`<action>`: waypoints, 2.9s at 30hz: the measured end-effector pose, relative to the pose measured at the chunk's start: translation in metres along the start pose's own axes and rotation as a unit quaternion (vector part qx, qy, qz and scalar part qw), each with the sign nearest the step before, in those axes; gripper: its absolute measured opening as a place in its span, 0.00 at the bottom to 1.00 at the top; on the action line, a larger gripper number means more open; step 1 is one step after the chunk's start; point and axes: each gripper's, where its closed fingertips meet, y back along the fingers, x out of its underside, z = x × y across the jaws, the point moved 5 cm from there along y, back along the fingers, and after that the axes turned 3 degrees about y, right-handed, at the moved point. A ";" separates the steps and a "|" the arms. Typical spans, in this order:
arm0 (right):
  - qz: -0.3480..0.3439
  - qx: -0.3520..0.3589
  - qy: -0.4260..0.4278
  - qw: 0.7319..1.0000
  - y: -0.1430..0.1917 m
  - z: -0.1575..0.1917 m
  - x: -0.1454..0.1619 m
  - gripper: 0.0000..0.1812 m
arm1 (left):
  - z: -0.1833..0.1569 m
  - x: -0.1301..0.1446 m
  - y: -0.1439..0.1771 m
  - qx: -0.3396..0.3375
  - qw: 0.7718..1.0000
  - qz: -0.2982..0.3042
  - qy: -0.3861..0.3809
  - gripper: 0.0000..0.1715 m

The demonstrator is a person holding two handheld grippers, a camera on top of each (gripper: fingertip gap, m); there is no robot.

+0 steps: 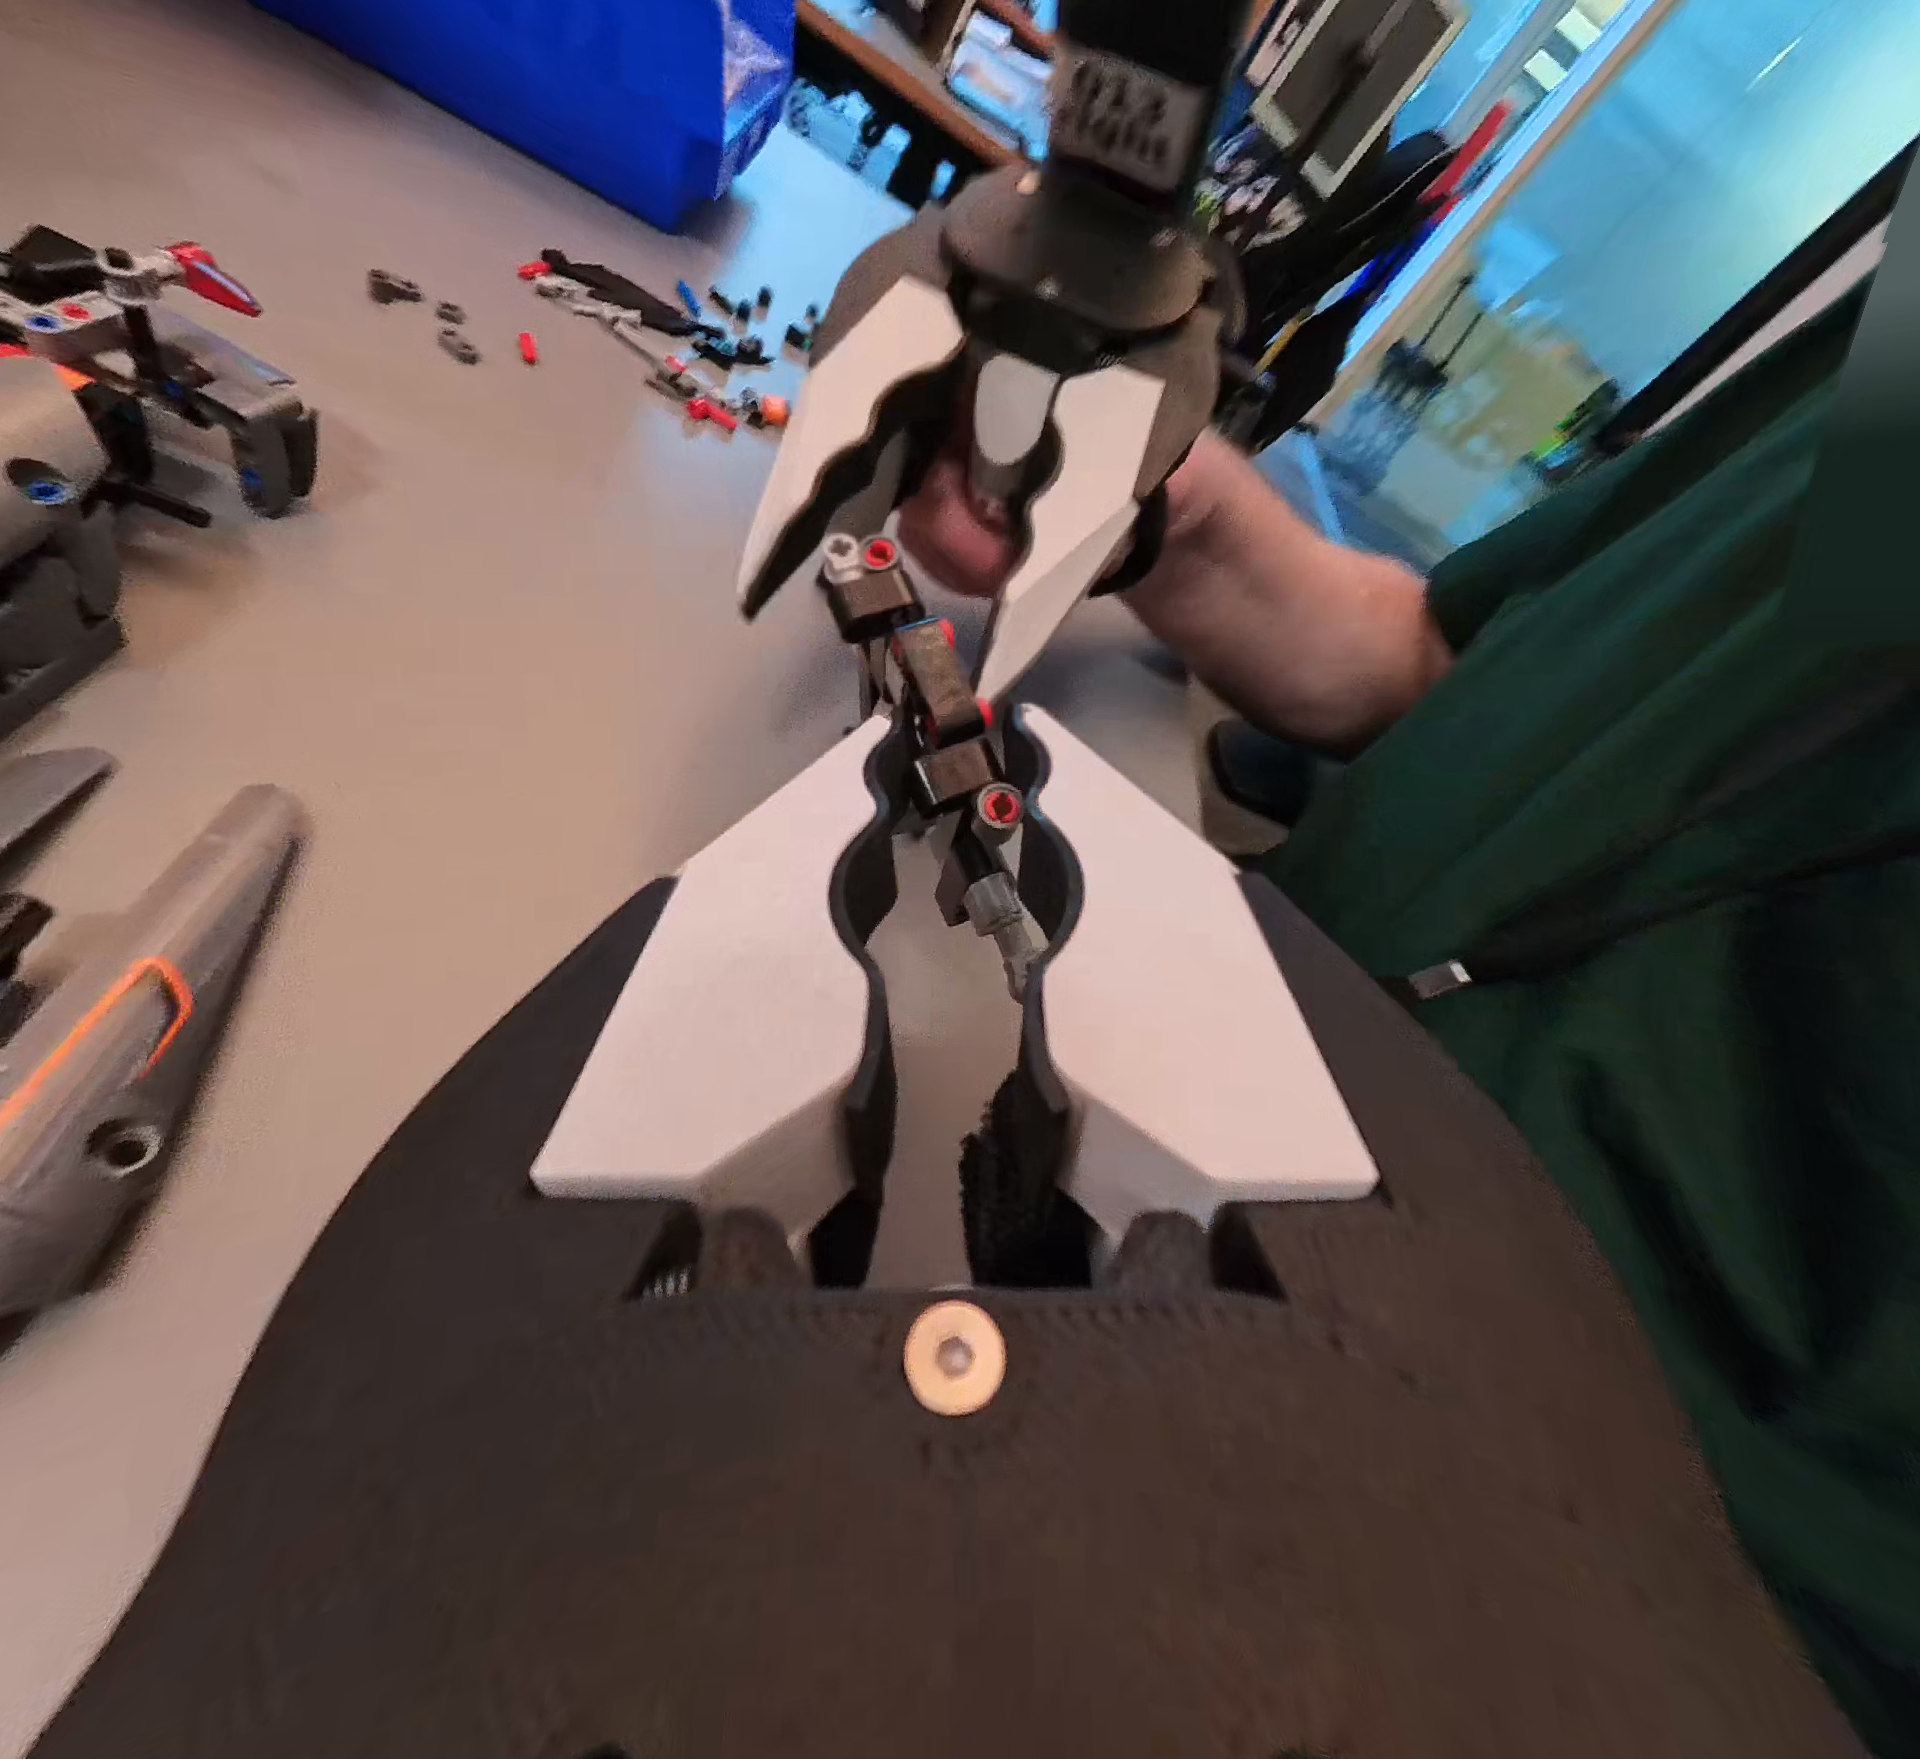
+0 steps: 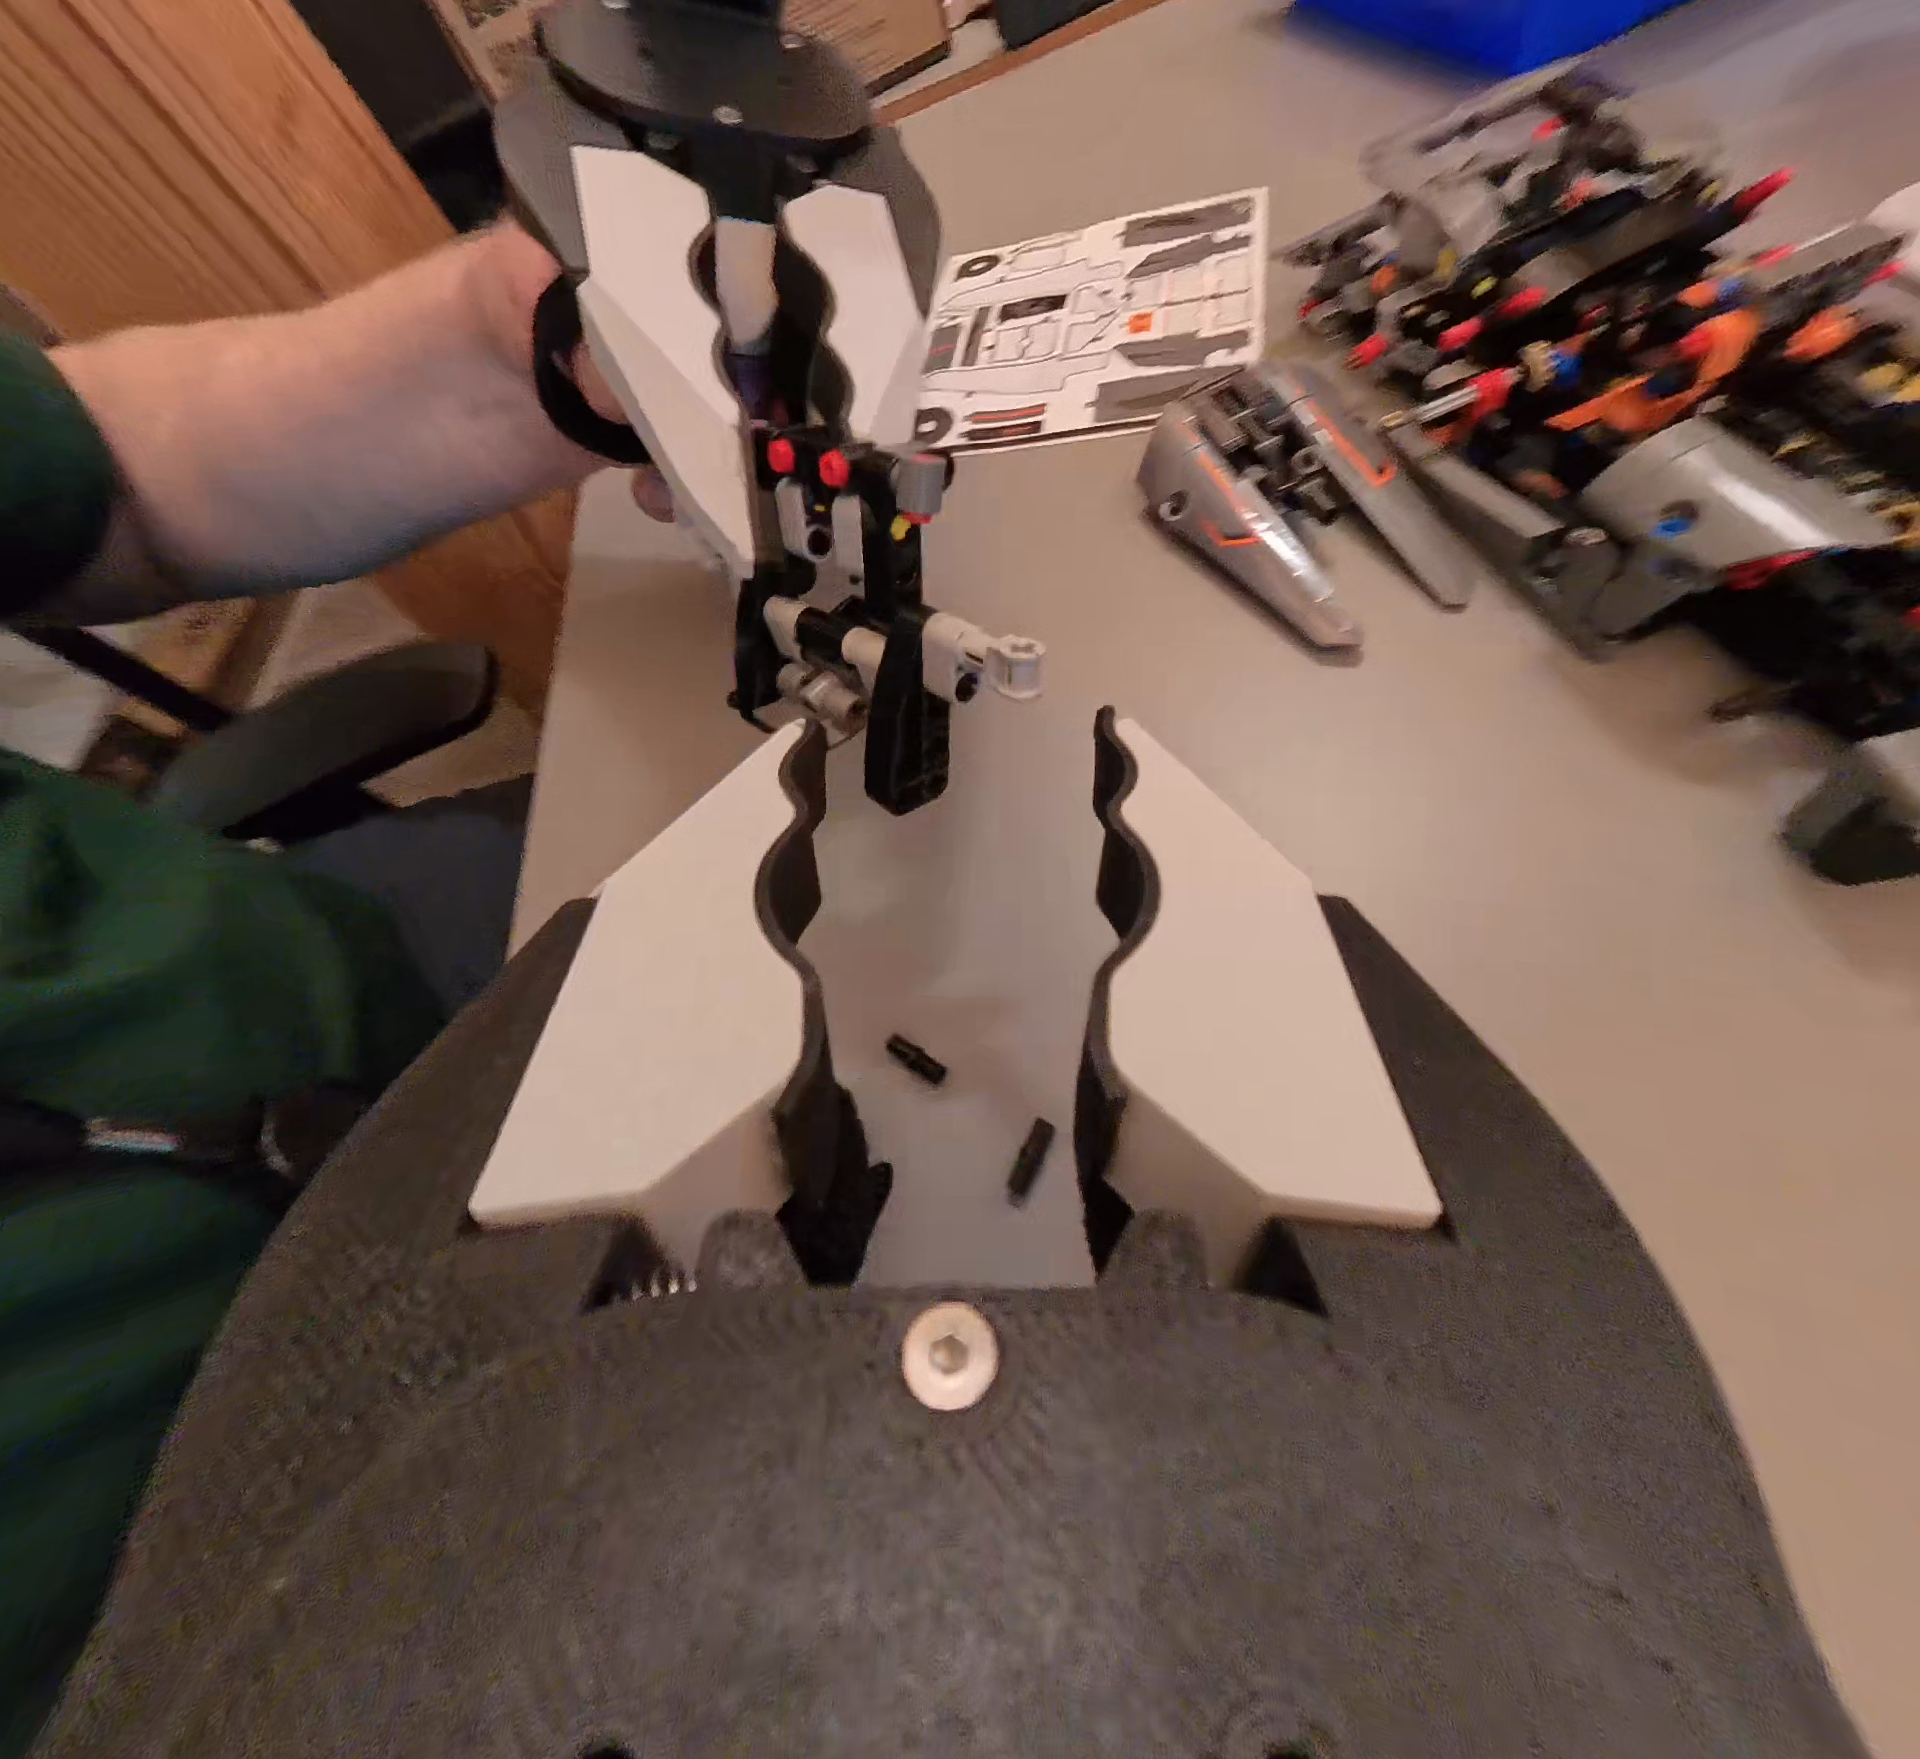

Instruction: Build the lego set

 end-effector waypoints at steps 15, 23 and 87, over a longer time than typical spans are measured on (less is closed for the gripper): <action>-0.202 -0.187 -0.182 0.944 0.023 -0.009 -0.019 0.05 | 0.004 -0.014 0.005 0.038 0.994 -0.090 0.046 0.24; -0.255 -0.188 -0.194 0.928 0.032 -0.014 -0.025 0.04 | -0.010 0.003 -0.026 0.062 0.992 -0.091 0.062 0.25; -0.231 -0.182 -0.177 0.939 0.047 -0.015 -0.019 0.05 | -0.004 -0.036 -0.012 -0.009 0.971 -0.230 0.068 0.06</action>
